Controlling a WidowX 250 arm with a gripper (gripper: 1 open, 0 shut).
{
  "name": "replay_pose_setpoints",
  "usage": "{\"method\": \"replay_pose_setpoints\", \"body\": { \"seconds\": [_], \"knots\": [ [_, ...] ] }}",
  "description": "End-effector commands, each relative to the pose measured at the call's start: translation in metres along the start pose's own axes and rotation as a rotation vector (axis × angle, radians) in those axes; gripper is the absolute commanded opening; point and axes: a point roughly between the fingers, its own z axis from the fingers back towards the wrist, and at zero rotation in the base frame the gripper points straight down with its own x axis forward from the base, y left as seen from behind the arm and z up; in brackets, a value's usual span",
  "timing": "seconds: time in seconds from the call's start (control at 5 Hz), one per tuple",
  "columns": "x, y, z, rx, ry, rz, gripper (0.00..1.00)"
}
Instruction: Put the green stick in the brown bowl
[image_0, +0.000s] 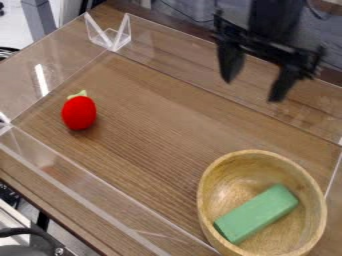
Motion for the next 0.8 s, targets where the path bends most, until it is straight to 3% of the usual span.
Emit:
{"method": "replay_pose_setpoints", "body": {
  "seconds": [0.0, 0.4, 0.6],
  "knots": [
    [0.016, 0.013, 0.012, -0.012, -0.073, 0.008, 1.00],
    [0.007, 0.042, -0.009, 0.001, -0.075, 0.009, 1.00],
    [0.011, 0.056, -0.020, -0.006, -0.073, -0.071, 1.00]
  ]
}}
